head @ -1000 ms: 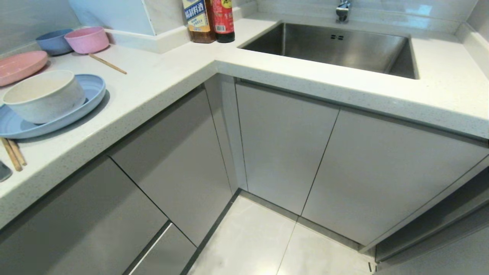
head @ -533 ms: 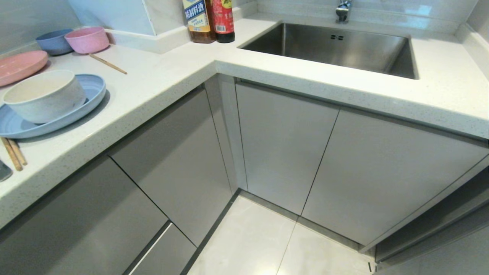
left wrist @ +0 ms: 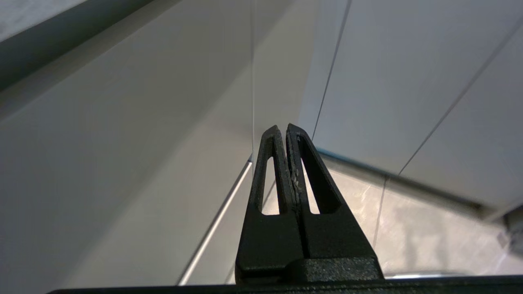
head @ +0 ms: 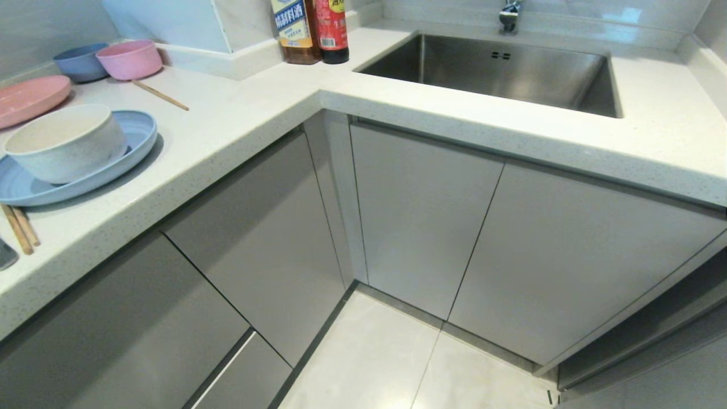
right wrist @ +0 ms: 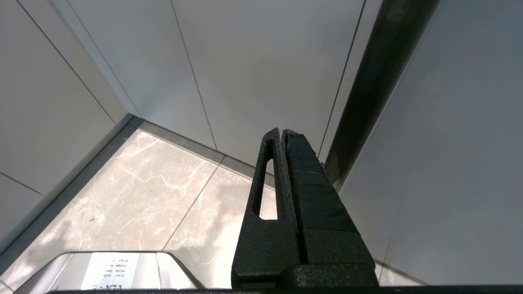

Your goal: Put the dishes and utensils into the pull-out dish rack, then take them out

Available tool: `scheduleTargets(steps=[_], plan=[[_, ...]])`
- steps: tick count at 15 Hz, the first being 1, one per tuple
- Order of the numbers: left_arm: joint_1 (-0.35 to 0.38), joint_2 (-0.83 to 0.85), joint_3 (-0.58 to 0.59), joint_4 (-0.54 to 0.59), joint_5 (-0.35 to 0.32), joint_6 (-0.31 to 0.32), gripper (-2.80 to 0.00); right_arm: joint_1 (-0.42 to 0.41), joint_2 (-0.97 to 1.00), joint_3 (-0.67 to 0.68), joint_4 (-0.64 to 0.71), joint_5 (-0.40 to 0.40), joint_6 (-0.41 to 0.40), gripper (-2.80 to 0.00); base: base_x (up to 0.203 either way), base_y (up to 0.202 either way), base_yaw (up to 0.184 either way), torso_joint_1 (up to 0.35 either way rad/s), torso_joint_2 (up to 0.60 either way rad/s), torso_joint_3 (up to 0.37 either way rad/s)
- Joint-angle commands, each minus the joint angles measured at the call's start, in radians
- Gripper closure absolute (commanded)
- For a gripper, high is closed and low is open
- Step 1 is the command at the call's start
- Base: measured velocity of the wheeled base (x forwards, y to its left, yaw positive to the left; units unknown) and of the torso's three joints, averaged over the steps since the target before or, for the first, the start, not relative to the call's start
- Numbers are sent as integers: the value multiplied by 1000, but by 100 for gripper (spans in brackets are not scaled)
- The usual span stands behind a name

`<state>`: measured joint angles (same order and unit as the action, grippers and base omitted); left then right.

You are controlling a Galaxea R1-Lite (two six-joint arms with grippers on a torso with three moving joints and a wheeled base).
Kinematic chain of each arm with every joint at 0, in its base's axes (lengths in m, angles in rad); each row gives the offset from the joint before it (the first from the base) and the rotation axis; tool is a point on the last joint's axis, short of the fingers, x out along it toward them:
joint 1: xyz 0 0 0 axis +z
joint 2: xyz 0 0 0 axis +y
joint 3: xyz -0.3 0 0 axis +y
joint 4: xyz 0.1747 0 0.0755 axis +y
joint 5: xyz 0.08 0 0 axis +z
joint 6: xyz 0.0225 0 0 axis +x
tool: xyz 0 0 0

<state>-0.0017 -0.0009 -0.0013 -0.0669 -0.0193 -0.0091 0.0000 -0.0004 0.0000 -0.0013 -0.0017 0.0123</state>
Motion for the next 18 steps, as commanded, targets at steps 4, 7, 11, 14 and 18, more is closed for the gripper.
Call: scheduleTargets(steps=[4,7,11,14,18], plan=[[0,2,27,-4,36,-60,0,0,0,2,0,0,0,0,0,0,0,0,0,0],[0,2,27,-4,36,-55,0,0,0,2,0,0,0,0,0,0,0,0,0,0],[0,2,27,-4,36,-53,0,0,0,2,0,0,0,0,0,0,0,0,0,0],[0,2,27,-4,38,-52,0,0,0,2,0,0,0,0,0,0,0,1,0,84],[0,2,27,-4,35,-48,0,0,0,2,0,0,0,0,0,0,0,3,0,185]])
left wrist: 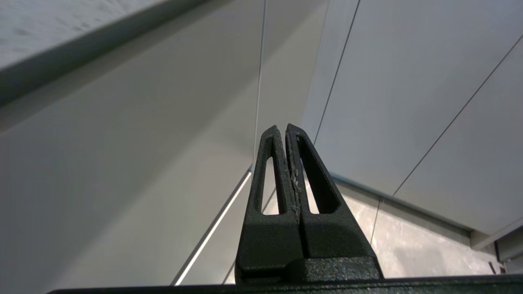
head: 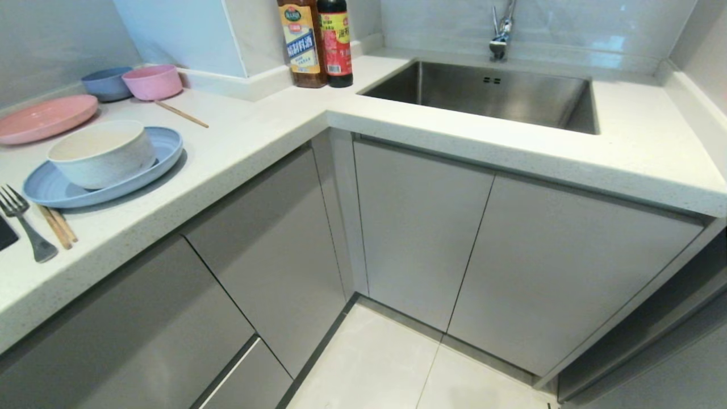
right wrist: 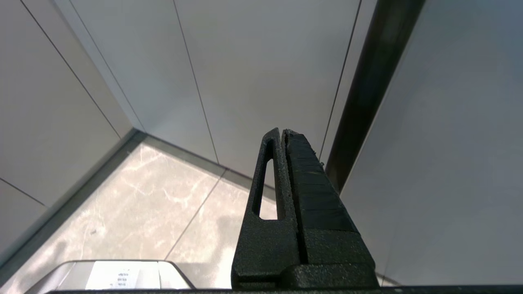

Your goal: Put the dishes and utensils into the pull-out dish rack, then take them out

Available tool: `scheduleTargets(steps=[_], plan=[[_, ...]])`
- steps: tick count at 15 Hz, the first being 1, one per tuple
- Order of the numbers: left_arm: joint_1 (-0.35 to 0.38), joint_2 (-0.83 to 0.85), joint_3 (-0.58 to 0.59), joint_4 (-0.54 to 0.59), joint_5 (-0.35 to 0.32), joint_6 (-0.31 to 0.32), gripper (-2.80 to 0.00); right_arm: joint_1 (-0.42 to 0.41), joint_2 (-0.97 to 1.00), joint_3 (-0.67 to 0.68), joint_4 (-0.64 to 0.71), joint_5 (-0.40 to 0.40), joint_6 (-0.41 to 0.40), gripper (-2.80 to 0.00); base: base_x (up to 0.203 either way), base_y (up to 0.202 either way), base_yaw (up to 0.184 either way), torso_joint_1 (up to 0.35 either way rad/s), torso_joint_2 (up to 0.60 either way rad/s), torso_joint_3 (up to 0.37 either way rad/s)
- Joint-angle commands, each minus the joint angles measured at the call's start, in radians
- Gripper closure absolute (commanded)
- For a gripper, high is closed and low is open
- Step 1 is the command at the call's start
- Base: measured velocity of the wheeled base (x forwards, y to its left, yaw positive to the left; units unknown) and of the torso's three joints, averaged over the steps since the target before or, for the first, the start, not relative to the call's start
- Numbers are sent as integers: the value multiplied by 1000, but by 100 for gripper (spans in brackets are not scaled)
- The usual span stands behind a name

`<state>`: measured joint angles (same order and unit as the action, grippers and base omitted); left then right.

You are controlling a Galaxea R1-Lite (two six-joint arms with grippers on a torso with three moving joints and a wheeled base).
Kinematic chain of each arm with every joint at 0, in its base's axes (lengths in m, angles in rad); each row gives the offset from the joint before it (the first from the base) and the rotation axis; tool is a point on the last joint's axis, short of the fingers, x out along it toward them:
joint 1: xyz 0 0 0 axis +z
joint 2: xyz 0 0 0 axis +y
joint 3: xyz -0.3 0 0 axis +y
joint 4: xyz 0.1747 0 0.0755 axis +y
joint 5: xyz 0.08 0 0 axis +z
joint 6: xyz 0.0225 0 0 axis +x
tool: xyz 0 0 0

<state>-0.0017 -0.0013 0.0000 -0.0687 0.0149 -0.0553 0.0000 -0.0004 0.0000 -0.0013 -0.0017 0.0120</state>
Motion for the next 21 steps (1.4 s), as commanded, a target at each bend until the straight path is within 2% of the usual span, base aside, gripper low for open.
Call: scheduleTargets(steps=[1,21], plan=[[0,3,26,-1,0,-1,0,0,0,1,0,0,0,0,0,0,0,0,0,203],[0,3,25,0,-1,-1,0,0,0,2,0,0,0,0,0,0,0,3,1,202]])
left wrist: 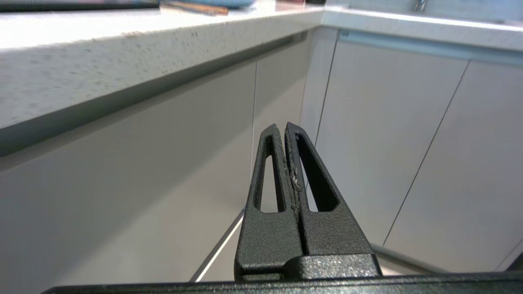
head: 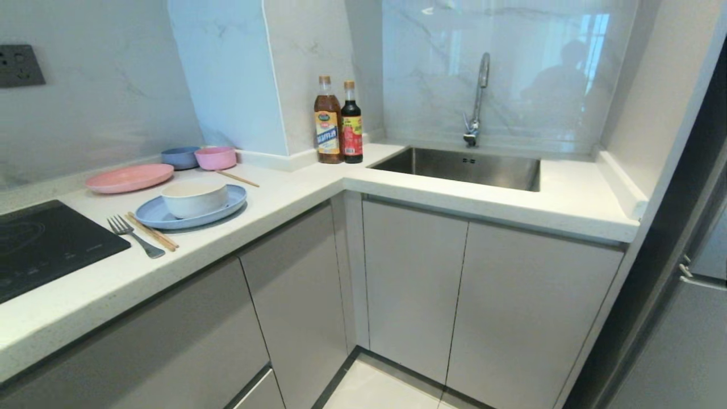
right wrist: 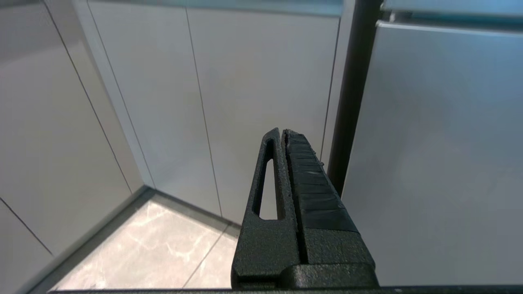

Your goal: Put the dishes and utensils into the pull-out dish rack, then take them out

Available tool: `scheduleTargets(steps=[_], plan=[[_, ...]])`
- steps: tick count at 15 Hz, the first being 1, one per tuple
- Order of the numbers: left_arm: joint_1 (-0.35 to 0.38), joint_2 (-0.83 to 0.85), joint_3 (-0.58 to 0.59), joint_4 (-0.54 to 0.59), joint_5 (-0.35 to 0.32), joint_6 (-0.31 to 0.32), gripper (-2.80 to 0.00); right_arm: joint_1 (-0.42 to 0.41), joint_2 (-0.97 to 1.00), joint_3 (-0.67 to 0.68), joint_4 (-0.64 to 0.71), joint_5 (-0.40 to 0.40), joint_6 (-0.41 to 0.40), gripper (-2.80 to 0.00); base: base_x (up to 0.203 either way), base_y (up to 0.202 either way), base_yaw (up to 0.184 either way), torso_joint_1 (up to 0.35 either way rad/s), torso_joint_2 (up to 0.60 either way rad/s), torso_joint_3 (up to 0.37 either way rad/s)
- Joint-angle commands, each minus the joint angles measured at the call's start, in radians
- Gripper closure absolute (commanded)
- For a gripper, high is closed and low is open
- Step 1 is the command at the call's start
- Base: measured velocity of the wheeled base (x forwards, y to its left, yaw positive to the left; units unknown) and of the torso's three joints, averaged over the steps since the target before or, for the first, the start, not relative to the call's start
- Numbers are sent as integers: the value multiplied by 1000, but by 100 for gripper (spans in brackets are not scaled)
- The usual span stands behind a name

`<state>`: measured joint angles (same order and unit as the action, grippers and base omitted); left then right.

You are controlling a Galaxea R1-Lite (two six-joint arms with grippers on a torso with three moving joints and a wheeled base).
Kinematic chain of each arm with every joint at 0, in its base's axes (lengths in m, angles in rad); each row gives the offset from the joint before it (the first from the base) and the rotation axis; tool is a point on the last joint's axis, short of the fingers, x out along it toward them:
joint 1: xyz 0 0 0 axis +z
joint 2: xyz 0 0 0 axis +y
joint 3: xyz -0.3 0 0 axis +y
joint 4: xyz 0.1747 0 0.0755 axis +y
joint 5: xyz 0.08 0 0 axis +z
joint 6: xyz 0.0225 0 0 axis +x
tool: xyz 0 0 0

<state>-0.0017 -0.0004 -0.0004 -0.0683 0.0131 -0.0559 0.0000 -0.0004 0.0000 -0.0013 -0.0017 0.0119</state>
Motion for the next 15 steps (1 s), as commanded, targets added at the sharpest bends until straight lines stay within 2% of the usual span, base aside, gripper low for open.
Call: scheduleTargets(steps=[1,6,15], plan=[[0,2,25,-1,1,-1,0,0,0,2,0,0,0,0,0,0,0,-7,2,197],[0,2,27,-2,4,-15,0,0,0,2,0,0,0,0,0,0,0,5,2,163],[0,2,27,-2,4,-15,0,0,0,2,0,0,0,0,0,0,0,1,0,8]])
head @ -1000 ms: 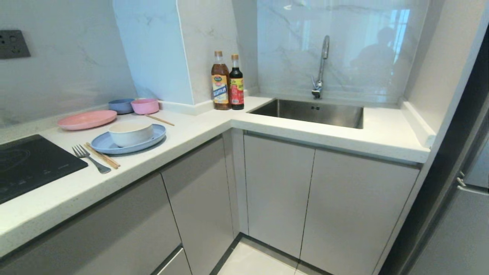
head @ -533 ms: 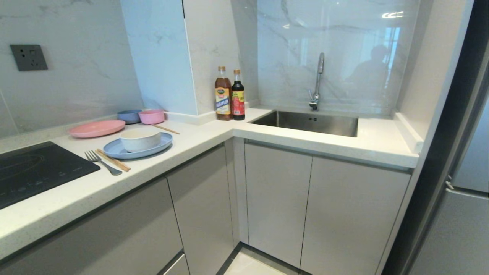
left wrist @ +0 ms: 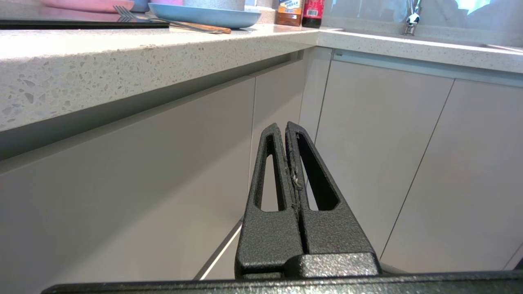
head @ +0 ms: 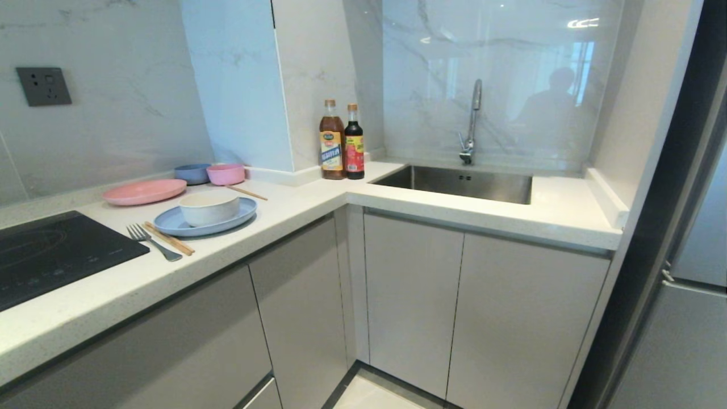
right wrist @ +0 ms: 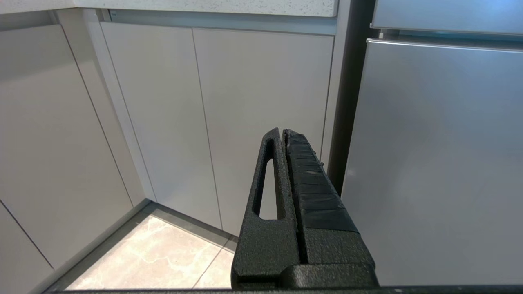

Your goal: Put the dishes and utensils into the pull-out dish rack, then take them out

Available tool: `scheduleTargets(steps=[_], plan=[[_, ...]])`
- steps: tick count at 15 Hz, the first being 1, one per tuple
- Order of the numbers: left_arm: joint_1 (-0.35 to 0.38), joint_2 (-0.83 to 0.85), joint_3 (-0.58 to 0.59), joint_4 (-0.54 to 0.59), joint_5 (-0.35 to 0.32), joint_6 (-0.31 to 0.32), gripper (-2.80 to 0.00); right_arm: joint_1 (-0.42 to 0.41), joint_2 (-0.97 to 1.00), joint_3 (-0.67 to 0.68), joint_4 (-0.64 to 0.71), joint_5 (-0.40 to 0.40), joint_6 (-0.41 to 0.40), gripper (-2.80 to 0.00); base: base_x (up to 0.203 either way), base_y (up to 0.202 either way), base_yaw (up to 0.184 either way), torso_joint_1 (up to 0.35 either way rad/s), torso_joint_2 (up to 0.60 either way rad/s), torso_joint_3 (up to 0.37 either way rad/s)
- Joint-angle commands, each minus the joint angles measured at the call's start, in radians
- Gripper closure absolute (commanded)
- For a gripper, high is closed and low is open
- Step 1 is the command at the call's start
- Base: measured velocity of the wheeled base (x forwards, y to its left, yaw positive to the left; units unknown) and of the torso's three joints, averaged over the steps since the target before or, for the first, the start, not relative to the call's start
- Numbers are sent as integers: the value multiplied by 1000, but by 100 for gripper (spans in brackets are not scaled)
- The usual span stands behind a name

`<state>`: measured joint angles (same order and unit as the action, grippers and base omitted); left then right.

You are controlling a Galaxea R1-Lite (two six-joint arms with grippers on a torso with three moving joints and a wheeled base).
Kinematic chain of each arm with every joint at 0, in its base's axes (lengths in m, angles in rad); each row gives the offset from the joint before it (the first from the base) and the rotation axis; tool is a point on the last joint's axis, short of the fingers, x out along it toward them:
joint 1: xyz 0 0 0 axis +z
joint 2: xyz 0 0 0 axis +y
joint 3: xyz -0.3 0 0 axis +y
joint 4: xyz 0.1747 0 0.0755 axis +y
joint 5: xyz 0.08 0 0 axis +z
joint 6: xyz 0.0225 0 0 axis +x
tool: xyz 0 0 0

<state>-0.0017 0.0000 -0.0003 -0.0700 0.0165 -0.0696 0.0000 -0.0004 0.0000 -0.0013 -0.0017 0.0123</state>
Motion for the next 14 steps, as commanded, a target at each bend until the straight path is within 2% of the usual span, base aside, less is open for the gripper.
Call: scheduleTargets(steps=[1,14], plan=[[0,2,26,-1,0,-1,0,0,0,2,0,0,0,0,0,0,0,0,0,0],[0,2,26,-1,0,-1,0,0,0,0,0,0,5,0,0,0,0,0,0,0]])
